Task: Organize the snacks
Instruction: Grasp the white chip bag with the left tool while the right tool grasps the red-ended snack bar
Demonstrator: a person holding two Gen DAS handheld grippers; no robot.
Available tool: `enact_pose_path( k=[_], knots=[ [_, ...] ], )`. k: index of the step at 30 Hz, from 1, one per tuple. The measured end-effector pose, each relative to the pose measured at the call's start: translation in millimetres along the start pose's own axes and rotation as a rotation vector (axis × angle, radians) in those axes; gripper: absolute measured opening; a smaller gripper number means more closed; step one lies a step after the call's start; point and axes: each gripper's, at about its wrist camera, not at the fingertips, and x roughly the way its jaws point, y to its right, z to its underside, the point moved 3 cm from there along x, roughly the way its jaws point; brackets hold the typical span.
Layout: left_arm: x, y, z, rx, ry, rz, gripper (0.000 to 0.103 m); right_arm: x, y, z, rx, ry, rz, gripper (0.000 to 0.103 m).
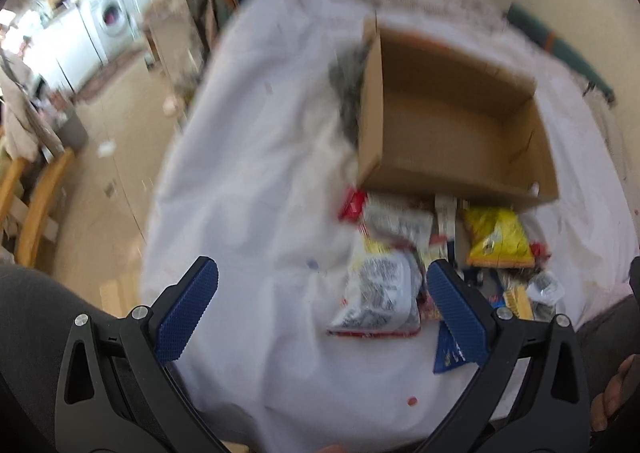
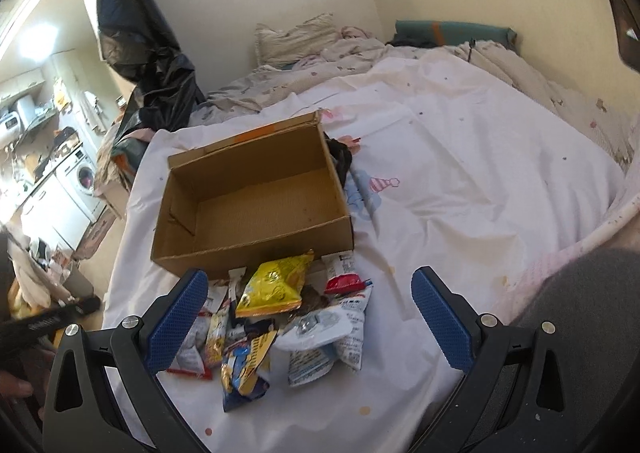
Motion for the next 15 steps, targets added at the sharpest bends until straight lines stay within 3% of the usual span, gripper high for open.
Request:
enact_pose_path(
  k=[1, 4, 11, 15],
  knots=[
    [16.4, 5.6, 2.5, 0.008, -0.072, 0.019, 0.103, 3.8, 3.6, 0.2, 0.025, -0.016, -0.005, 0.103],
    [50.9, 20.8, 12.3, 0.036, -0.19, 0.031, 0.101, 13.7, 16.9, 2.3, 0.1, -0.07, -0.027, 0.103],
    [98.6, 45.6, 28.4, 0.072, -0.32, 0.042, 0.08, 16.6, 11.2, 6.9, 0.054, -0.093, -0.032, 0.103],
    [106.9, 45.1, 34.1, 0.068, -0.334, 0.048, 0.059, 22.1, 17.6, 3.4, 0.083, -0.121, -0.064, 0.103]
  ],
)
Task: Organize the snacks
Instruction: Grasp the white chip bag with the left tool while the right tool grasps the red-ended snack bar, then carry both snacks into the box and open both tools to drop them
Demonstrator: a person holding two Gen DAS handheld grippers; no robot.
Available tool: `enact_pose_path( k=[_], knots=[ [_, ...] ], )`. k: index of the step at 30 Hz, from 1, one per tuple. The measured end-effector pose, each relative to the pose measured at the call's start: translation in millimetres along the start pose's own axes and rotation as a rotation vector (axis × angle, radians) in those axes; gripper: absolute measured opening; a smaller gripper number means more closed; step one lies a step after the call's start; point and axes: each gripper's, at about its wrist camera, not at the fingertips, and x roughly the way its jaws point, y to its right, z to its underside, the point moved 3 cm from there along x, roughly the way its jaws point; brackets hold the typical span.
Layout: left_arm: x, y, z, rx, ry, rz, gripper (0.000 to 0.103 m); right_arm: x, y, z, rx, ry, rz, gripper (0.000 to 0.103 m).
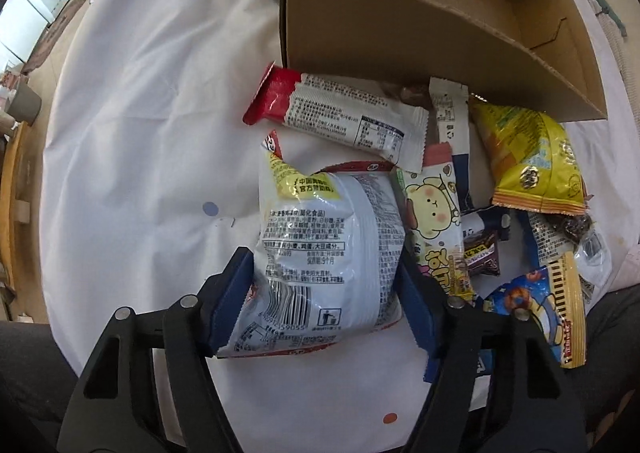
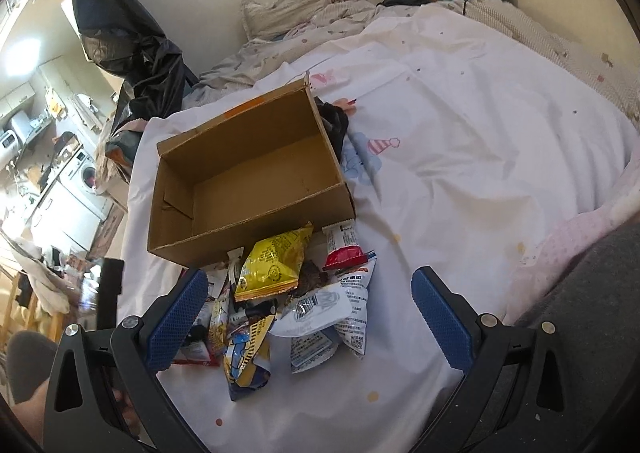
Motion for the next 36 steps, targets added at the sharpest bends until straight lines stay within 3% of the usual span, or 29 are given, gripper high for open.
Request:
enact_pose_path(
  k=[3, 8, 13, 18, 25, 27, 33, 36],
  knots=[
    [-1.3, -3.7, 1.7, -0.004, 0.025, -0.017, 0.041, 10.6, 7.6, -10.4, 0.035, -0.051, -0.034, 0.103],
    [-24.5, -7.3, 4.9, -0.051, 0.054, 0.039, 0.038, 39.2, 15.7, -29.6, 0.043, -0.193, -0.06, 0.102],
    [-54.6, -24.2, 11.4, -0.092, 0.108, 0.075, 0.037, 70.9, 19.6, -21.8, 0.055, -0.399, -0.065, 0.078],
    [-73.9, -22.6, 16.9, -0.113, 0.176, 0.095, 0.037, 80.0, 19.1, -23.0, 0.015, -0.38, 0.012, 0.076],
    [-60.0, -11.4, -0.9, -0.112, 0.179, 0.099, 0.037, 130.9, 31.0, -34.2, -0.02, -0.48, 0.101, 0.075],
    [-56.8, -10.4, -3.3, -0.114, 0.175, 0.096, 0.037, 145.0, 24.9, -33.1, -0.067, -0.499, 0.13, 0.066],
    [-53.1, -10.3, -2.0, -0.108, 0.163, 0.083, 0.037, 180.4, 9.2, -23.6, -0.205, -0.543, 0.196, 0.054],
    [-51.2, -10.7, -2.3, -0.111, 0.155, 0.087, 0.037, 187.0, 9.7, -18.1, -0.204, -0.555, 0.203, 0.038]
  ],
)
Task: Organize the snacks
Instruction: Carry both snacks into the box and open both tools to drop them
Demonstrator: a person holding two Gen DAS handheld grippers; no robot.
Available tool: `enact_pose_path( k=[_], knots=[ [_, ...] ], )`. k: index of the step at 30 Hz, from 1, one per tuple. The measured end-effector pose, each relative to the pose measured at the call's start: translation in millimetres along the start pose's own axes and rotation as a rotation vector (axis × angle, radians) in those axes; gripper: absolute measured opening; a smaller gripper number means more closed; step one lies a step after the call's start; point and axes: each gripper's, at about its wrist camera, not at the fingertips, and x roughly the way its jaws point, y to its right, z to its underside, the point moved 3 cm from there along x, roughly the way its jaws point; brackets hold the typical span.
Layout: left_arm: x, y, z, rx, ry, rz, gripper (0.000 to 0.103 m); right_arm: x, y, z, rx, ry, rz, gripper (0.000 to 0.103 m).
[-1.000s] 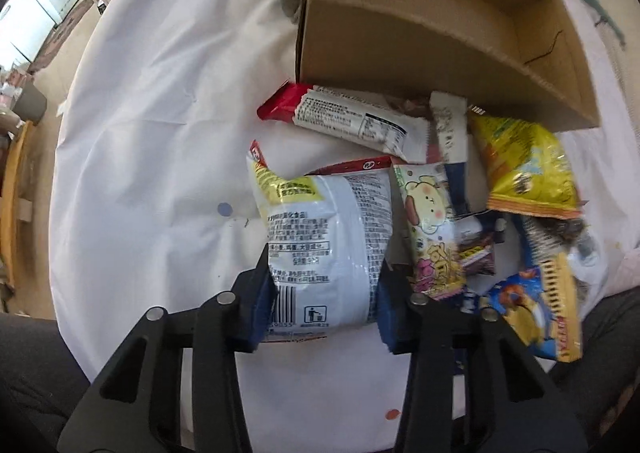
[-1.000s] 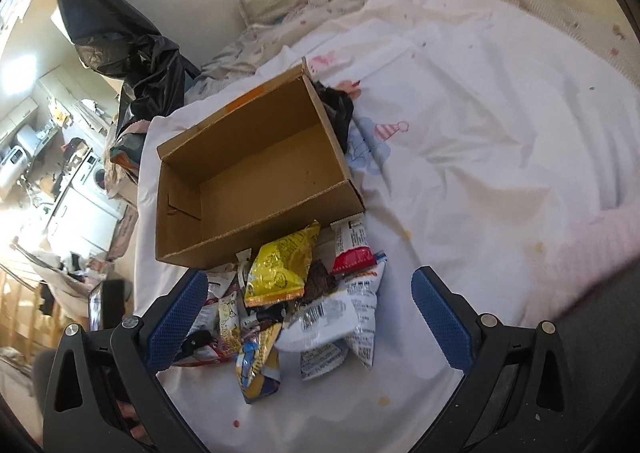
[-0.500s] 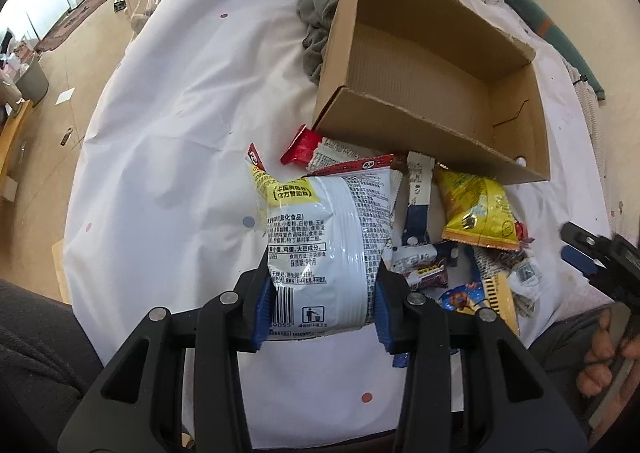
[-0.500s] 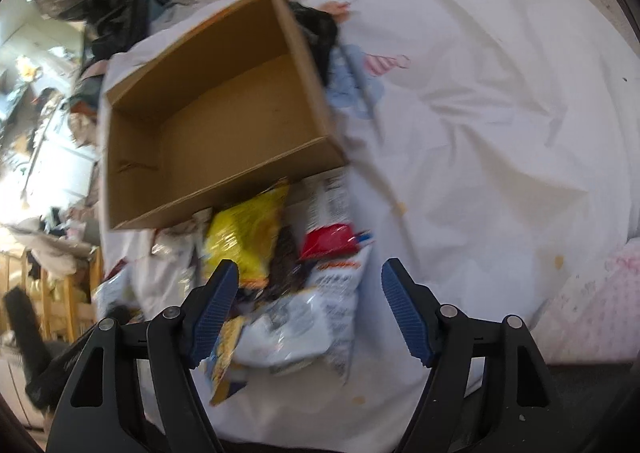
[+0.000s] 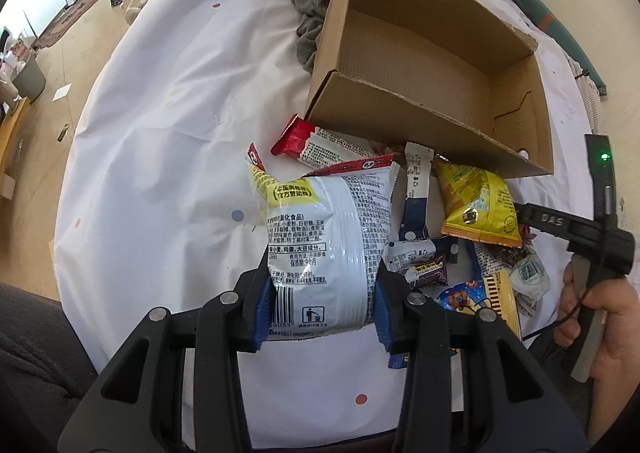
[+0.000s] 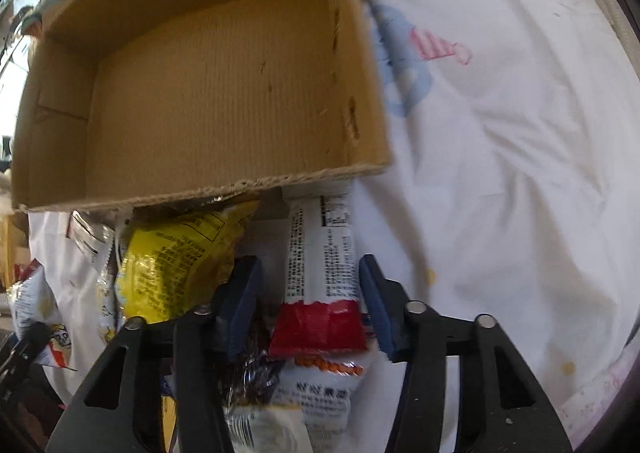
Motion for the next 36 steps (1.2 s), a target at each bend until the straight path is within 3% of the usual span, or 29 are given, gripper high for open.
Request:
enact_pose_path(
  k=[4, 10, 14, 17, 21, 24, 29, 33, 36],
  knots=[
    [1.8, 0.7, -0.4, -0.001, -0.003, -0.001, 0.037, -5.7, 1.0, 1.2, -0.006, 0.026, -0.011, 0.033],
    [1.8, -2.3, -1.5, 0.0, 0.02, -0.034, 0.037, -46.9, 15.4, 13.9, 0.047, 0.11, -0.117, 0.032],
    [2.1, -6.8, -2.0, -0.011, 0.03, -0.053, 0.037, -79.2, 23.4, 34.3, 0.075, 0.175, -0.215, 0.032],
    [-0.7, -7.9, -3.8, -0.01, 0.058, -0.073, 0.037, -100.7, 18.2, 45.2, 0.073, 0.218, -0.348, 0.032],
    [-14.5, -14.0, -9.7, -0.028, 0.158, -0.145, 0.037, -129.5, -4.6, 56.5, 0.003, 0.326, -0.466, 0.032],
    [-28.8, -14.6, -15.4, -0.027, 0.22, -0.168, 0.037, -137.5, -13.4, 58.1, -0.002, 0.352, -0.503, 0.032],
    [-57.7, -1.8, -41.1, 0.004, 0.296, -0.125, 0.037, -148.3, -20.4, 43.4, -0.013, 0.406, -0.526, 0.032],
    [-63.5, 14.7, -70.9, 0.049, 0.293, -0.057, 0.037, -147.8, -18.0, 21.9, -0.001, 0.425, -0.529, 0.032],
    [-59.3, 28.5, -94.4, 0.093, 0.29, -0.047, 0.037, -144.5, -19.2, 2.3, -0.003, 0.441, -0.513, 0.032]
  ],
)
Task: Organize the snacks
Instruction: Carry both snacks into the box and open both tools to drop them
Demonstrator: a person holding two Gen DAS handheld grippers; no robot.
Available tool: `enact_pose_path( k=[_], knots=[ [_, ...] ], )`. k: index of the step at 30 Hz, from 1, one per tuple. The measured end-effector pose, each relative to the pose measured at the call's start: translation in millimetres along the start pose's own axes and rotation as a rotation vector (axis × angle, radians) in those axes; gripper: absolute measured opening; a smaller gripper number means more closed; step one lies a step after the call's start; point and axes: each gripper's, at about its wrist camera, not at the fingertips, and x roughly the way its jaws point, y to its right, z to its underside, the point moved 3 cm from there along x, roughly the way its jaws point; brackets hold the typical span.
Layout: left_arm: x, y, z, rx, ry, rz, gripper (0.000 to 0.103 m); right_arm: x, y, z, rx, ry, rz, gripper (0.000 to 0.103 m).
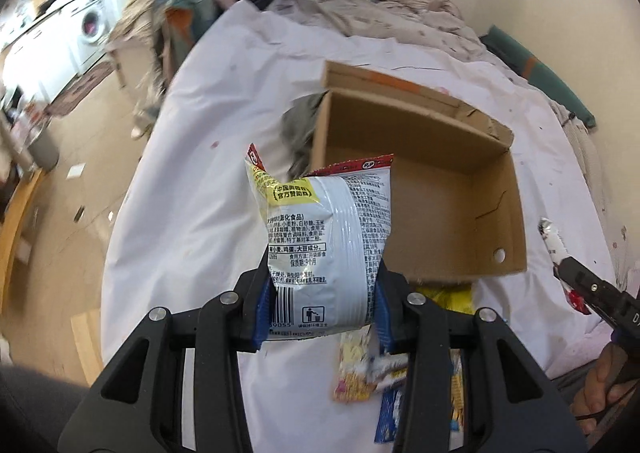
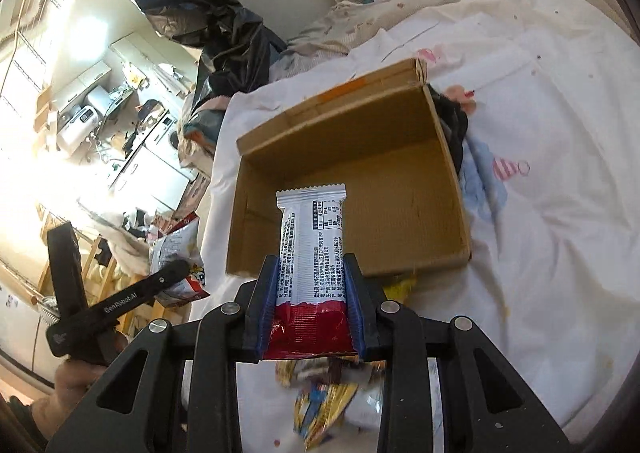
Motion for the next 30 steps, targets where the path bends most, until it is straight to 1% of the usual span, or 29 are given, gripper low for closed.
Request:
enact_pose_path(
  k=[4, 8, 11, 15, 21, 25, 27, 30],
  knots=[
    [17.6, 13.7, -25.9, 0.038, -0.012, 0.012, 0.037, 15.5, 4.3, -20.4, -0.019, 0.004, 0.029, 0.032],
    [31.7, 30.2, -37.4, 0.092, -0.028, 0.013, 0.037, 30.8, 11.2, -38.2, -0.027, 0.008, 0.059, 0.032],
    [41.6, 40.0, -44.4, 0.133, -0.024, 0.006, 0.037, 43.4, 16.9, -49.4, -0.031, 0.005, 0.083, 0.032],
    [61.1, 48.0, -51.3, 0.14, -0.033, 0.012, 0.037, 61.1, 23.4, -58.8, -0.035, -0.009, 0.11, 0.033],
    [86.8, 55.9, -48.8, 0.161, -0.044, 0.026, 0.037, 83.1, 33.2, -64.2, -0.025, -0.037, 0.153, 0.033],
    [99.2, 59.2, -47.2, 0.179, -0.054, 0.057, 0.037, 91.6, 42.0, -61.3, 0.009, -0.062, 0.165, 0.033],
    [102.2, 60.9, -47.2, 0.192, -0.052, 0.048, 0.037, 95.3, 43.4, -58.8, 0.018, -0.073, 0.171, 0.033],
    [106.9, 60.1, -46.8, 0.184, -0.056, 0.04, 0.037, 100.7, 46.5, -55.5, 0.029, -0.092, 0.181, 0.033]
  ],
)
